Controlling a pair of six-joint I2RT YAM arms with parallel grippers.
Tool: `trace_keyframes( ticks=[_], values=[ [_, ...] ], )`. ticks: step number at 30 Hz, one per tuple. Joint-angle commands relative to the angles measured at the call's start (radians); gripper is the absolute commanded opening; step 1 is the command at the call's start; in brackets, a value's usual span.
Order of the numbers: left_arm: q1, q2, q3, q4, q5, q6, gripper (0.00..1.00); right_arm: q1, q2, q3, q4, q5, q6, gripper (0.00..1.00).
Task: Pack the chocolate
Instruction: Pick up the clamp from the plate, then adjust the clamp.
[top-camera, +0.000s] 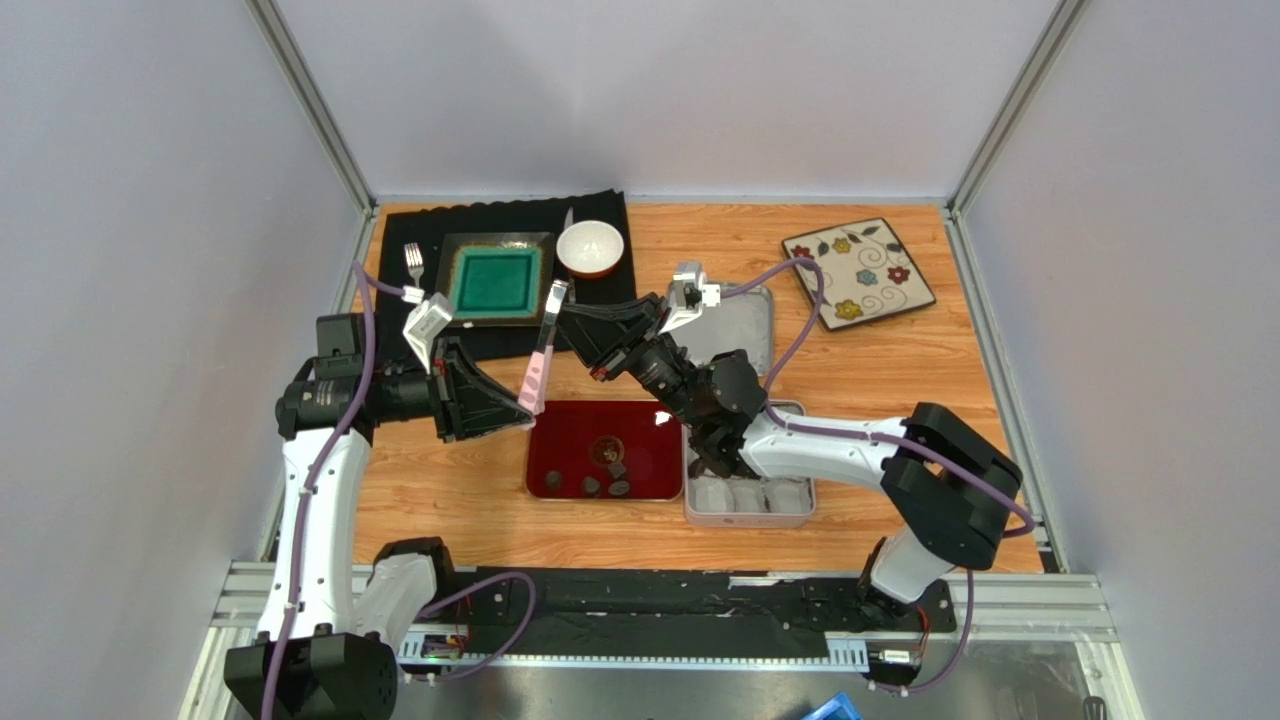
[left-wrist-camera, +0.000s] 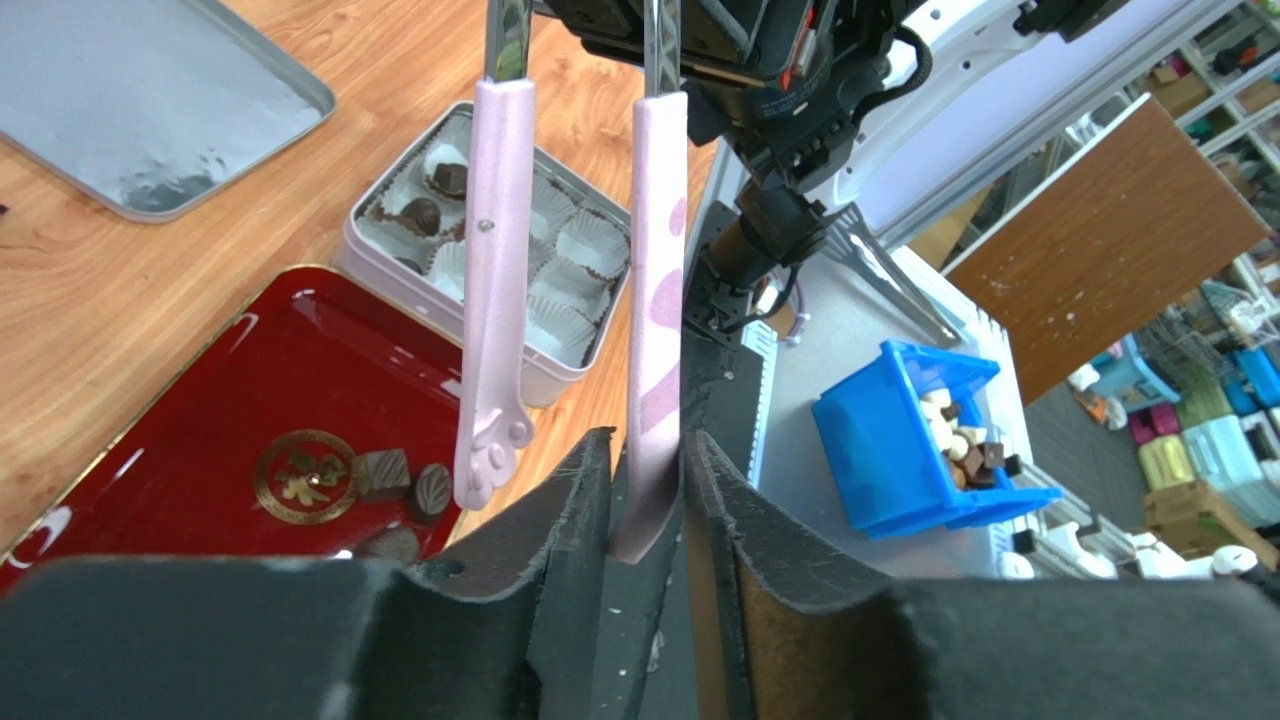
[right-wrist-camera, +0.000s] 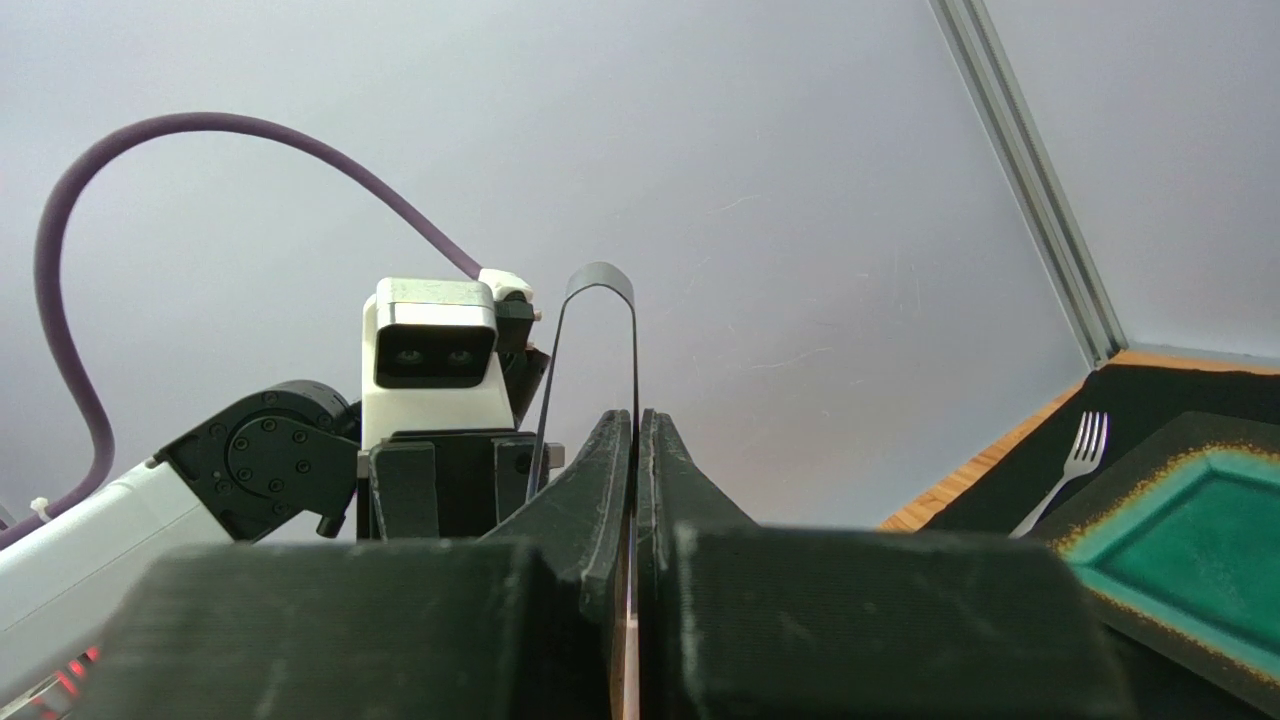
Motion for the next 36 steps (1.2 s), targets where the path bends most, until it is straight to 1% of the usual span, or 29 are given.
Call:
trace_keyframes(
  ticks=[1, 2, 3, 4, 7, 8, 10, 11, 13, 14, 15, 16, 17, 18, 19, 20, 21, 22, 23, 24, 25, 26, 27, 28, 29, 30, 32, 33, 36],
  values=[
    [-0.001, -0.003, 0.001, 0.027, 0.291, -0.005, 0.19, 0.000, 0.025, 0.051, 0.101, 0.004, -0.004, 0.00],
    [-0.001, -0.003, 0.000, 0.033, 0.289, -0.012, 0.06, 0.000, 0.028, 0.051, 0.105, 0.001, 0.001, 0.00],
    [-0.001, -0.003, 0.001, 0.048, 0.289, -0.019, 0.00, 0.002, 0.028, 0.050, 0.110, -0.002, 0.002, 0.00],
    [-0.001, -0.001, 0.001, 0.057, 0.289, -0.025, 0.00, 0.000, 0.030, 0.047, 0.110, -0.011, 0.002, 0.00],
    [-0.001, 0.000, 0.001, 0.097, 0.289, -0.049, 0.00, 0.000, 0.019, 0.028, 0.104, -0.031, 0.010, 0.07],
    [-0.002, 0.000, 0.001, 0.140, 0.288, -0.078, 0.00, -0.003, -0.010, -0.001, 0.096, -0.036, 0.008, 0.15],
    [-0.001, -0.003, -0.008, 0.257, 0.288, -0.173, 0.00, -0.020, -0.061, -0.050, 0.032, -0.106, -0.002, 0.27],
    [-0.001, -0.006, -0.026, 0.425, 0.283, -0.312, 0.00, -0.026, -0.143, -0.117, 0.000, -0.117, -0.015, 0.36],
    [-0.002, -0.019, -0.038, 0.567, 0.240, -0.413, 0.00, -0.046, -0.241, -0.197, -0.138, -0.156, -0.083, 0.52],
    [-0.001, -0.023, -0.041, 0.627, 0.208, -0.430, 0.00, -0.050, -0.289, -0.255, -0.204, -0.173, -0.119, 0.55],
    [-0.001, -0.020, -0.034, 0.635, 0.161, -0.419, 0.00, -0.053, -0.394, -0.271, -0.363, -0.186, -0.162, 0.58],
    [-0.008, -0.013, -0.026, 0.646, 0.145, -0.413, 0.00, -0.057, -0.438, -0.281, -0.451, -0.206, -0.236, 0.64],
    [-0.023, -0.003, -0.017, 0.677, 0.134, -0.443, 0.00, -0.057, -0.476, -0.289, -0.526, -0.216, -0.272, 0.66],
    [-0.051, 0.032, 0.003, 0.682, 0.108, -0.460, 0.00, -0.057, -0.548, -0.297, -0.625, -0.227, -0.301, 0.67],
    [-0.115, 0.046, 0.012, 0.680, 0.097, -0.480, 0.00, -0.058, -0.573, -0.298, -0.661, -0.265, -0.358, 0.71],
    [-0.161, 0.060, 0.018, 0.636, 0.072, -0.464, 0.00, -0.058, -0.602, -0.298, -0.691, -0.276, -0.381, 0.73],
    [-0.201, 0.078, 0.043, 0.575, -0.012, -0.420, 0.00, -0.058, -0.625, -0.282, -0.753, -0.286, -0.401, 0.75],
    [-0.287, 0.092, 0.064, 0.494, -0.051, -0.269, 0.00, -0.064, -0.663, -0.268, -0.799, -0.301, -0.429, 0.79],
    [-0.344, 0.114, 0.096, 0.276, -0.109, -0.173, 0.00, -0.064, -0.677, -0.250, -0.851, -0.302, -0.490, 0.80],
    [-0.419, 0.169, 0.188, 0.138, -0.321, -0.051, 0.00, -0.075, -0.691, -0.192, -0.984, -0.301, -0.530, 0.80],
    [-0.583, 0.190, 0.219, 0.032, -0.437, 0.119, 0.00, -0.080, -0.717, -0.159, -1.063, -0.306, -0.565, 0.80],
    [-0.641, 0.206, 0.241, -0.089, -0.543, 0.171, 0.00, -0.081, -0.728, -0.118, -1.144, -0.312, -0.649, 0.80],
    [-0.668, 0.218, 0.268, -0.143, -0.627, 0.216, 0.00, -0.083, -0.742, -0.081, -1.310, -0.313, -0.680, 0.80],
    [-0.666, 0.214, 0.277, -0.182, -0.665, 0.280, 0.00, -0.084, -0.754, -0.012, -1.382, -0.330, -0.706, 0.81],
    [-0.666, 0.205, 0.271, -0.217, -0.718, 0.309, 0.00, -0.084, -0.775, 0.019, -1.453, -0.342, -0.732, 0.81],
    [-0.666, 0.165, 0.255, -0.217, -0.808, 0.331, 0.00, -0.084, -0.783, 0.045, -1.579, -0.358, -0.765, 0.81],
    [-0.666, 0.119, 0.206, -0.222, -0.861, 0.388, 0.00, -0.084, -0.806, 0.108, -1.677, -0.373, -0.805, 0.80],
    [-0.666, 0.085, 0.198, -0.233, -0.883, 0.405, 0.00, -0.084, -0.811, 0.128, -1.762, -0.372, -0.835, 0.80],
    [-0.666, 0.065, 0.198, -0.277, -0.891, 0.437, 0.00, -0.084, -0.806, 0.189, -1.870, -0.358, -0.881, 0.79]
  ],
)
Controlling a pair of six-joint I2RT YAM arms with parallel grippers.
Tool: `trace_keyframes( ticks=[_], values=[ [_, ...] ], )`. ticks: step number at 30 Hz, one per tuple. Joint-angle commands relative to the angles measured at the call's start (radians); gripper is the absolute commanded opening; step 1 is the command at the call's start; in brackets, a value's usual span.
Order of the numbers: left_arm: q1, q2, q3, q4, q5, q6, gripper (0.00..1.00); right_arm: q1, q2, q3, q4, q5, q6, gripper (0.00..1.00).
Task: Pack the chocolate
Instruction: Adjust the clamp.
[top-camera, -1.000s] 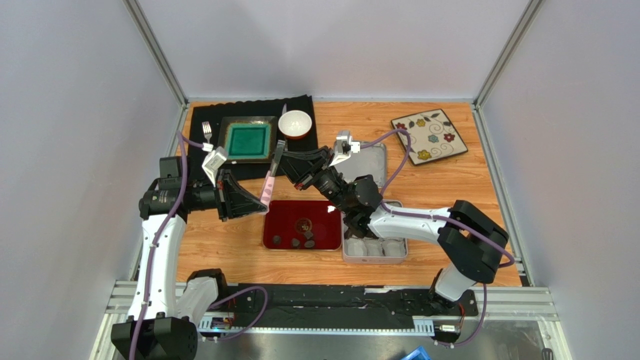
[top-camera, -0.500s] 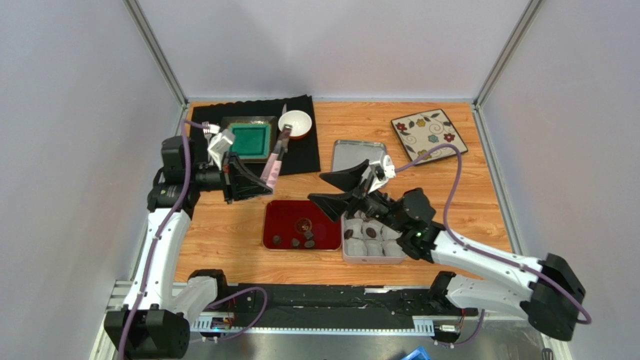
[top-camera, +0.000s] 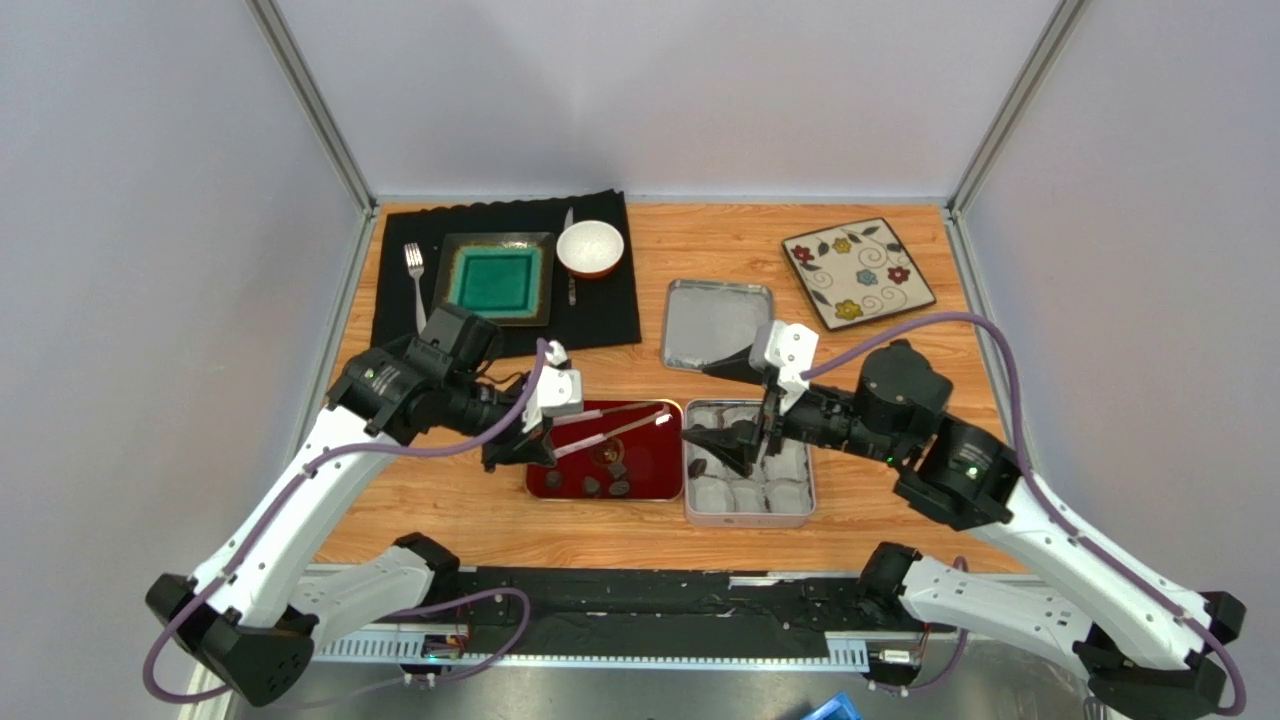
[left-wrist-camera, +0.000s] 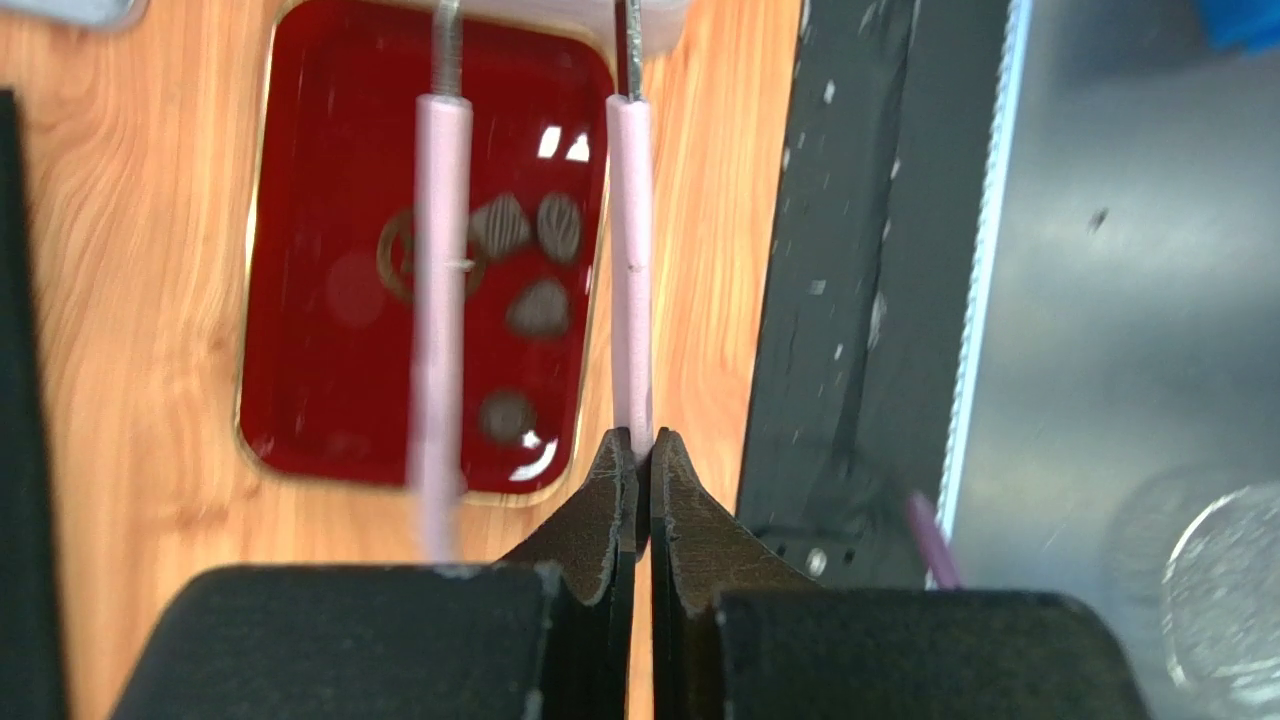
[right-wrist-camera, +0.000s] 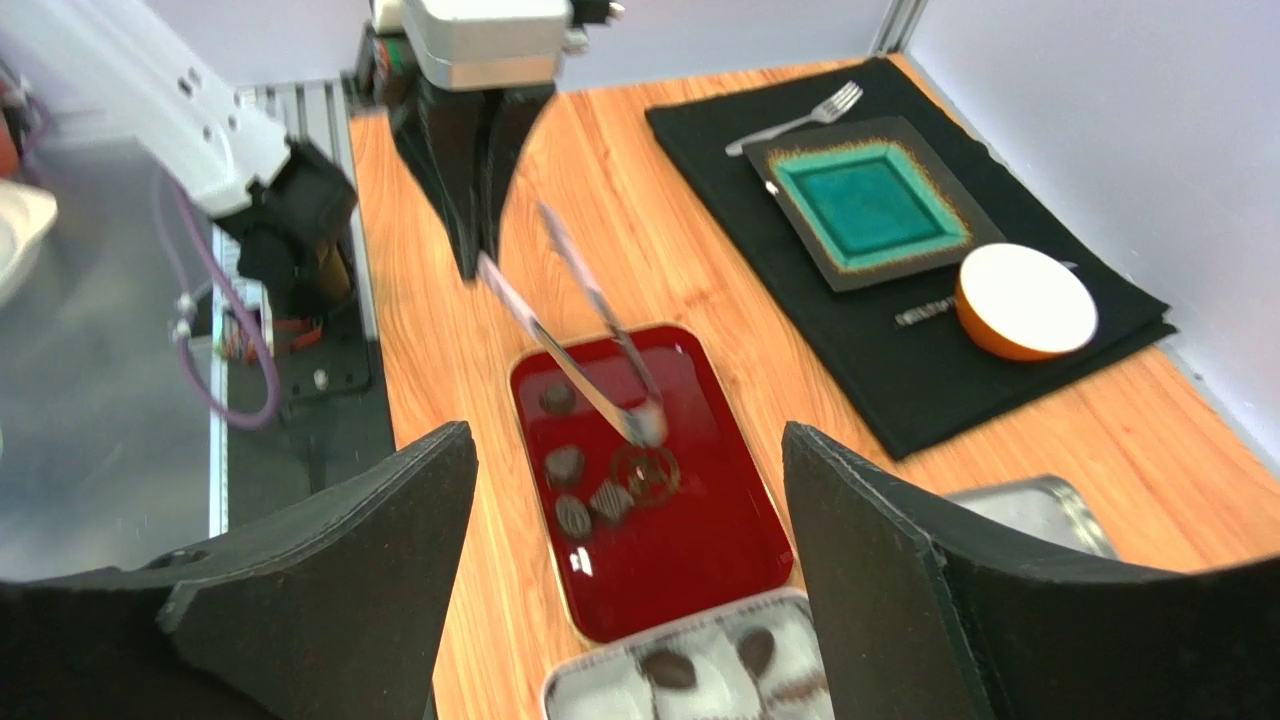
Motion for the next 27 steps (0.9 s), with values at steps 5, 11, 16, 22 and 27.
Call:
trace_keyframes(
  ticks=[5, 11, 16, 22, 27],
  values=[
    [-0.001, -0.046, 0.022, -0.209, -0.056, 0.217, 0.00, 0.001, 0.059, 0.091, -0.225, -0.059, -0.158, 0.79],
    [-0.001, -0.041, 0.013, -0.255, -0.018, 0.241, 0.00, 0.117, 0.182, 0.091, -0.056, -0.066, -0.214, 0.80],
    [-0.001, -0.064, -0.011, -0.258, 0.033, 0.246, 0.00, 0.182, 0.241, 0.037, 0.056, -0.058, -0.221, 0.78],
    [-0.001, -0.057, 0.038, -0.306, 0.089, 0.250, 0.00, 0.182, 0.184, -0.045, 0.175, 0.043, -0.176, 0.77],
    [-0.001, -0.052, 0.107, -0.311, 0.192, 0.211, 0.00, 0.162, 0.081, -0.211, 0.361, 0.157, -0.091, 0.82]
  ],
)
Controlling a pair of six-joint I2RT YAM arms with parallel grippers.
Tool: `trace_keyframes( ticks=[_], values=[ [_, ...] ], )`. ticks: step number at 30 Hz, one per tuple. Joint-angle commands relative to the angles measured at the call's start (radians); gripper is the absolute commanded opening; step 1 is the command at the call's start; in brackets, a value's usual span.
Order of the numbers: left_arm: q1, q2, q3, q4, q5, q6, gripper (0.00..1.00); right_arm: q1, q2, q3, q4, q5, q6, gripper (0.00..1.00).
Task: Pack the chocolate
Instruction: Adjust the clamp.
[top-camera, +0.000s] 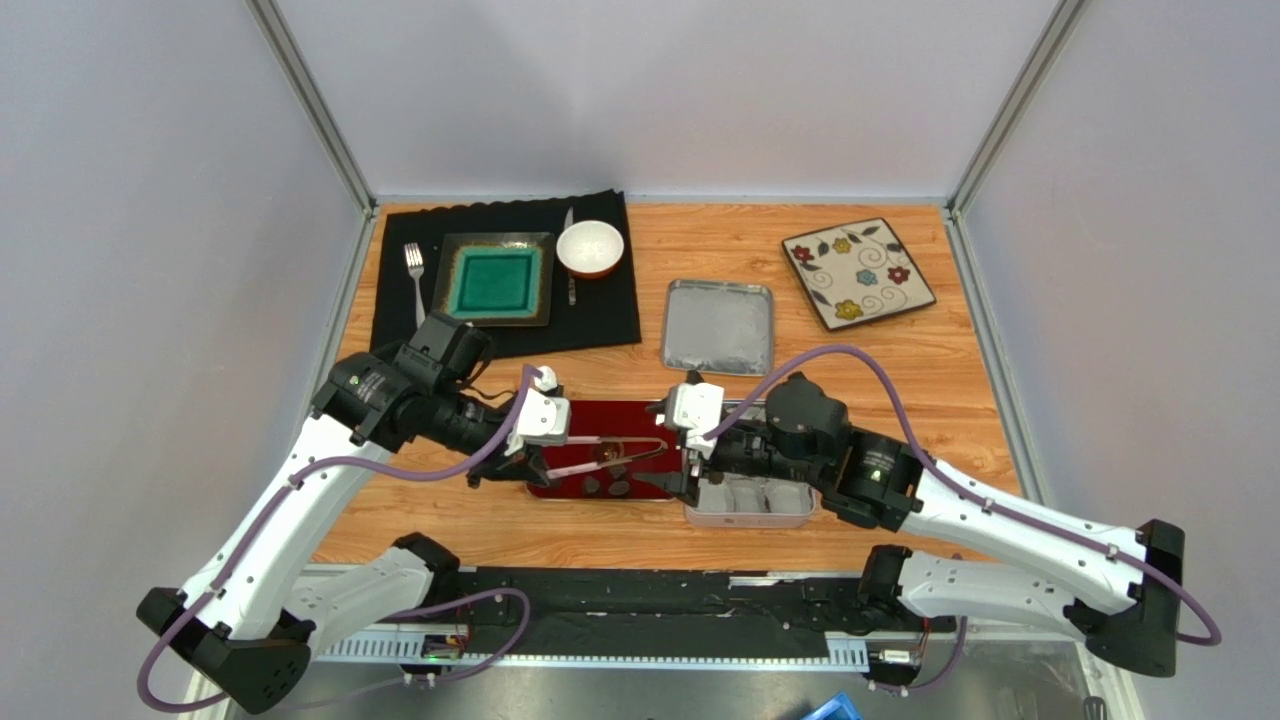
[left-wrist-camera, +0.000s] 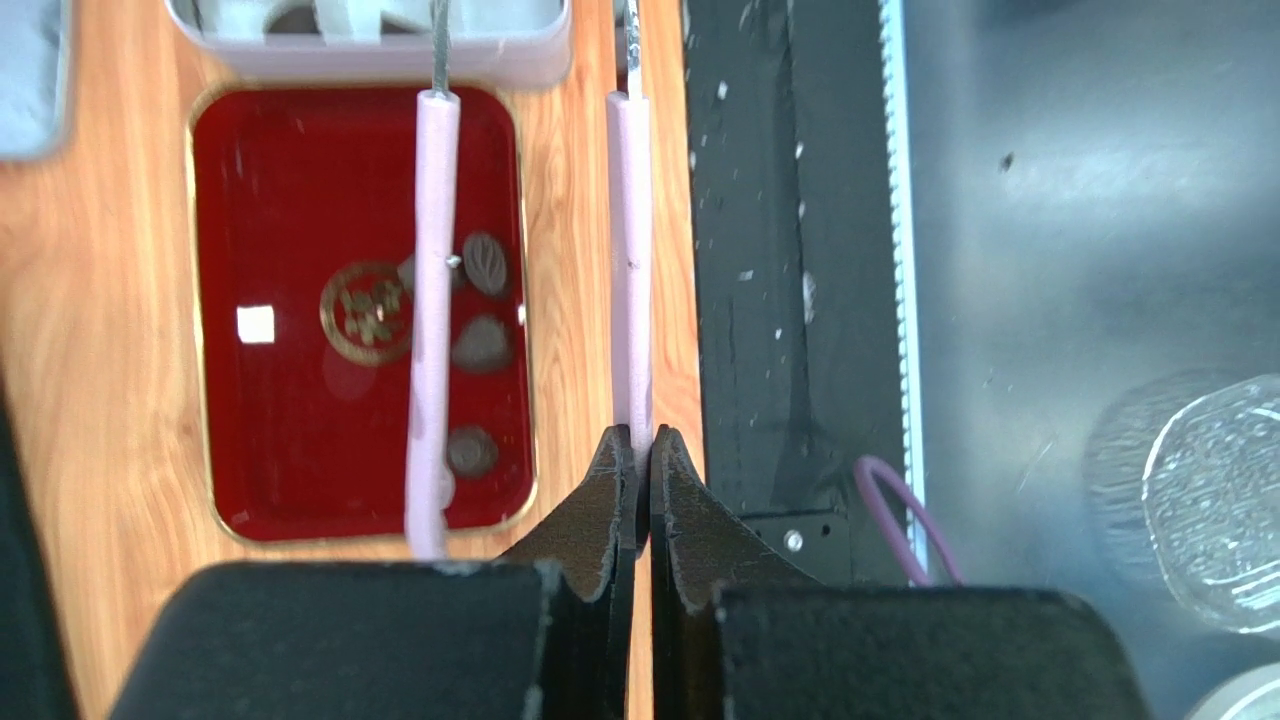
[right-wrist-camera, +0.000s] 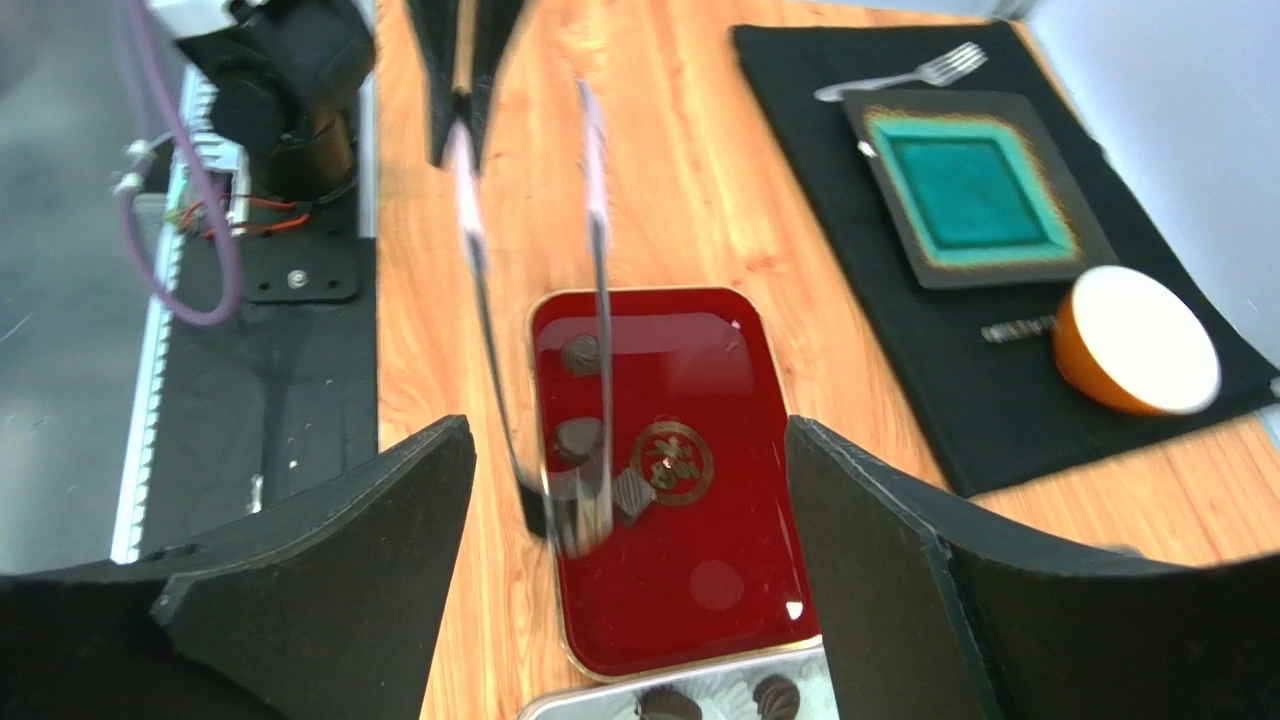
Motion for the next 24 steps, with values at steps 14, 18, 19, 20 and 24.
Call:
trace_keyframes(
  ticks=[14, 18, 19, 20, 24],
  values=[
    [0.000, 0.035, 0.145, -0.028, 0.249, -0.140, 0.00, -0.020, 0.048, -0.173, 0.706, -0.078, 0.311, 0.80],
    [0.000, 0.038, 0.148, -0.020, 0.261, -0.153, 0.00, -0.019, 0.101, -0.140, 0.721, -0.131, 0.351, 0.75],
    [0.000, 0.038, 0.144, -0.017, 0.261, -0.154, 0.00, -0.019, 0.108, -0.136, 0.724, -0.137, 0.354, 0.74],
    [0.000, 0.038, 0.142, -0.017, 0.259, -0.154, 0.00, -0.019, 0.116, -0.127, 0.721, -0.144, 0.352, 0.73],
    [0.000, 0.037, 0.144, -0.012, 0.255, -0.163, 0.00, -0.010, 0.139, -0.110, 0.692, -0.135, 0.337, 0.62]
  ],
)
